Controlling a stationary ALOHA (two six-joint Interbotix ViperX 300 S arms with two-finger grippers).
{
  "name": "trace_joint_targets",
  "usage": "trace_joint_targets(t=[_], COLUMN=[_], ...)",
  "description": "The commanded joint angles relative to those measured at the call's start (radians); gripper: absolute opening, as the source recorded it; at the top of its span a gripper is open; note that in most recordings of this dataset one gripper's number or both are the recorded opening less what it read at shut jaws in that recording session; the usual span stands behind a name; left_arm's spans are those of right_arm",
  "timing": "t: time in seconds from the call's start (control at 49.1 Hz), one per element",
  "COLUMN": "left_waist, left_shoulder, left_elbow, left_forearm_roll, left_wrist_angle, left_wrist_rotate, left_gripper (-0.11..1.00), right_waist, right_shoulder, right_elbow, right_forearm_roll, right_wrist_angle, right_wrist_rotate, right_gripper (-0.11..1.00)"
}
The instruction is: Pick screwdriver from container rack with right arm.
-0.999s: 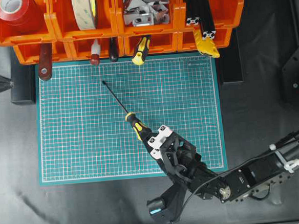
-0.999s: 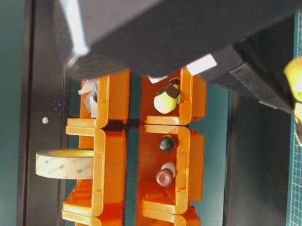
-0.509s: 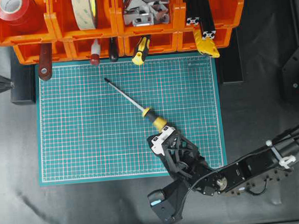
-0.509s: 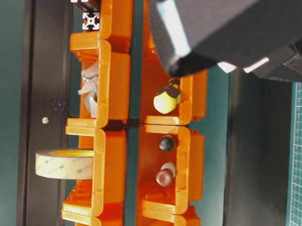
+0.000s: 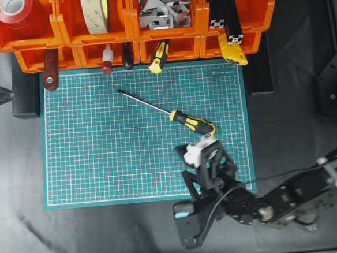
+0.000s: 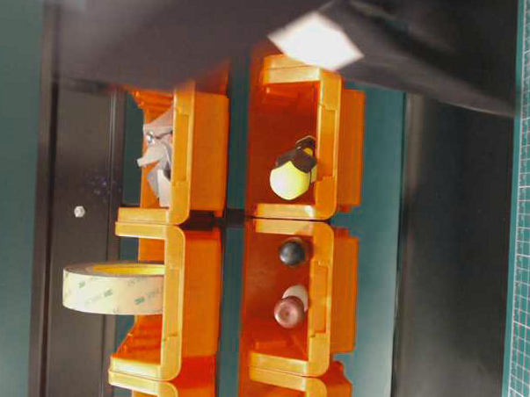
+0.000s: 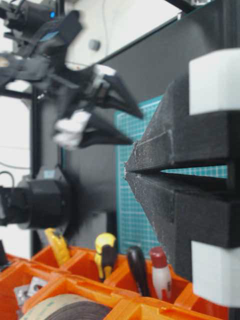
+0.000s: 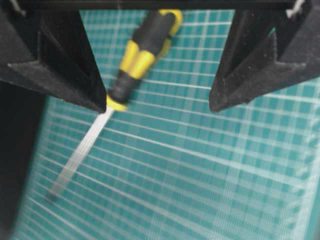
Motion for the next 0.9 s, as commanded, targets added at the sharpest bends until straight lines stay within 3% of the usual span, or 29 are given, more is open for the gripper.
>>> trace_joint_targets(t=[0.0,0.183,0.428,0.632,0.754,0.876], left_waist=[-0.002,-0.002,-0.003,-0.006,-0.012,-0.012], left_shoulder=[0.005,0.000,-0.018,-0.037,-0.048,-0.055], left_elbow=[-0.029,-0.029,-0.037,-0.040,-0.043,-0.044], left_forearm_roll=[0.003,0.003,0.003,0.003,0.002,0.003], left_wrist_angle=[0.002,0.028,0.048,0.084,0.094,0.094], left_wrist_rotate=[-0.005,-0.005,-0.005,-0.005,-0.003,-0.002], left_gripper=[0.00,0.00,0.00,0.00,0.00,0.00], right_waist=[0.032,0.074,0.107,0.109,0.109,0.109], right_shoulder=[-0.101,-0.224,-0.407,-0.549,-0.640,-0.735], right_elbow=[-0.005,0.029,0.130,0.249,0.319,0.370], right_forearm_roll=[-0.028,-0.095,-0.273,-0.360,-0.391,-0.411], right_wrist_angle=[0.043,0.057,0.067,0.063,0.064,0.067], right_wrist_rotate=[0.069,0.235,0.479,0.661,0.726,0.747], right_gripper=[0.80,0.80,0.80,0.80,0.80,0.80])
